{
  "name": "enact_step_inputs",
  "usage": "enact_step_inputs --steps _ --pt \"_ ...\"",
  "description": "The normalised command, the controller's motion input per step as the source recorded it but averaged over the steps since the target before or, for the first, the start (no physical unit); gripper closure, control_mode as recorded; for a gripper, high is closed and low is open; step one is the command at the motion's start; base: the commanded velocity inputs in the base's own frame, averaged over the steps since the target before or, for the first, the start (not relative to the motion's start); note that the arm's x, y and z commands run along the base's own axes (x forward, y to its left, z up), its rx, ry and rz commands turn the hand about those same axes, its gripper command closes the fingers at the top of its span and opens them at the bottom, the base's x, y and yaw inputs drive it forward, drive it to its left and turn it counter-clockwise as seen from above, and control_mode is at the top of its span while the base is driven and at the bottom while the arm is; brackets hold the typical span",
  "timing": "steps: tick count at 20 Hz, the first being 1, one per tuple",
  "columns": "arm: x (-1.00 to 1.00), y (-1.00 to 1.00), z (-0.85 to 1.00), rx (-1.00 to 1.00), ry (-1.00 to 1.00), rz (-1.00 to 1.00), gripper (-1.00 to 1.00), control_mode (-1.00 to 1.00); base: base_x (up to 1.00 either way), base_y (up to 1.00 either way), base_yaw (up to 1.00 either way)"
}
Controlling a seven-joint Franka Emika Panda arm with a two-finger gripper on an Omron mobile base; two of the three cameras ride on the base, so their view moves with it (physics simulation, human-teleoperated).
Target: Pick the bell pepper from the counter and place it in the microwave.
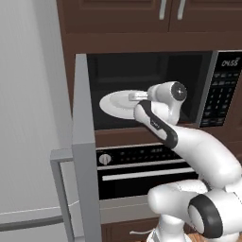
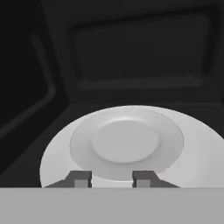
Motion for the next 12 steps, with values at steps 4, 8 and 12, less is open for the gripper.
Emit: enact_step_inputs --steps 4,8,12 --pt "1.00 0.18 0.06 0.00 -0.03 0.00 1.00 -1.00 0.00 0.00 0.00" --pt "0.59 0.51 -0.12 0.00 -0.04 0.00 1.00 -1.00 0.00 0.00 0.00" --pt "0.62 0.08 -0.02 -0.04 0.00 0.00 1.00 -1.00 0.00 0.00 0.00"
